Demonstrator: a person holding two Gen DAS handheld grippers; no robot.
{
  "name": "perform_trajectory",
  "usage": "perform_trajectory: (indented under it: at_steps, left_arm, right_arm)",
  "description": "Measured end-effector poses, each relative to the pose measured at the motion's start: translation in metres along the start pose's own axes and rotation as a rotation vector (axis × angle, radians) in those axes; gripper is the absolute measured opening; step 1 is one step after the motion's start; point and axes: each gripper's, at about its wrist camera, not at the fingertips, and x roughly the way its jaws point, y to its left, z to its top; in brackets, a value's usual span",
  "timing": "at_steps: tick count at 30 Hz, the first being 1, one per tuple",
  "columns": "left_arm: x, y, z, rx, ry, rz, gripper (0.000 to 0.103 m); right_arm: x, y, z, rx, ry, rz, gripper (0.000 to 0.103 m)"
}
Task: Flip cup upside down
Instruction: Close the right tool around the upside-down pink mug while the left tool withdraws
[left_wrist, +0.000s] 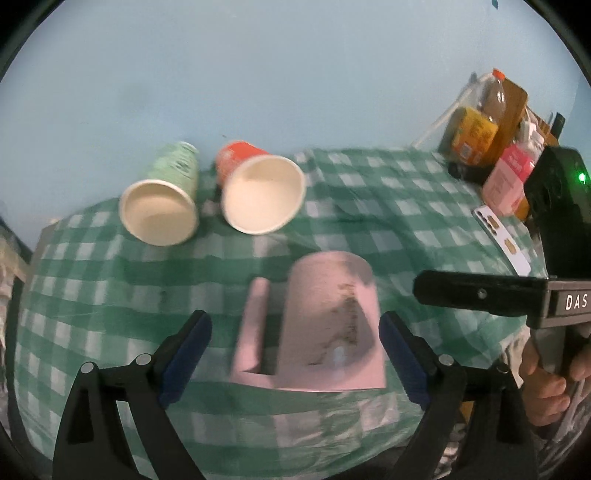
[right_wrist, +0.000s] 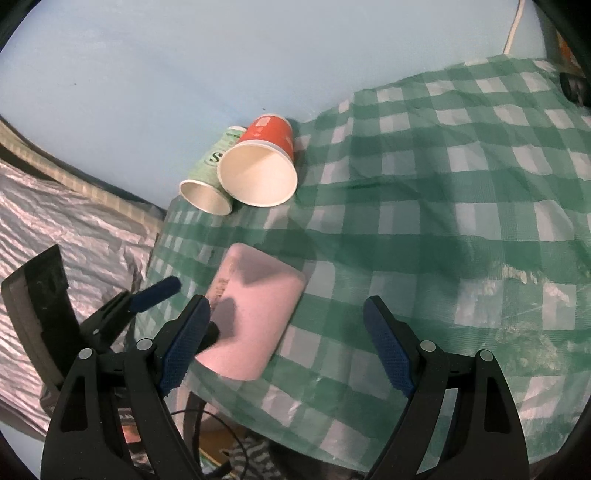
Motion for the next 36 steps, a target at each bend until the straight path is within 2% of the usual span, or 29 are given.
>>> perform_trajectory:
  at_steps: [5,8,15,24,36]
  left_arm:
    - [-0.010,0.019,-0.006,-0.029,-0.061,-0.035,0.094]
    - [-0.013,0.030,-0.009,-0.049,-0.103,-0.022,0.094]
    - [-0.012,0.050,-0.007,-0.092,-0.144,-0.033,0.094]
    - [0.002,0.054,-0.009,-0.085,-0.136,-0.004,0.094]
    - [0.000,0.062,-0.012,-0.095,-0.149,0.006,0.094]
  right_arm:
    - [0.006,0.008,-0.005,0.000,-0.001,0.007,0.085]
    - [0.012,0.014,-0.008,0.003,0.011,0.007,0.085]
    - [0.028,0.031,-0.002,0.010,0.026,-0.029,0.085]
    - [0.058,0.037,0.019,0.061,0.073,-0.158,0.085]
    - [0.092,0.040,0.027,0.098,0.174,-0.200,0.085]
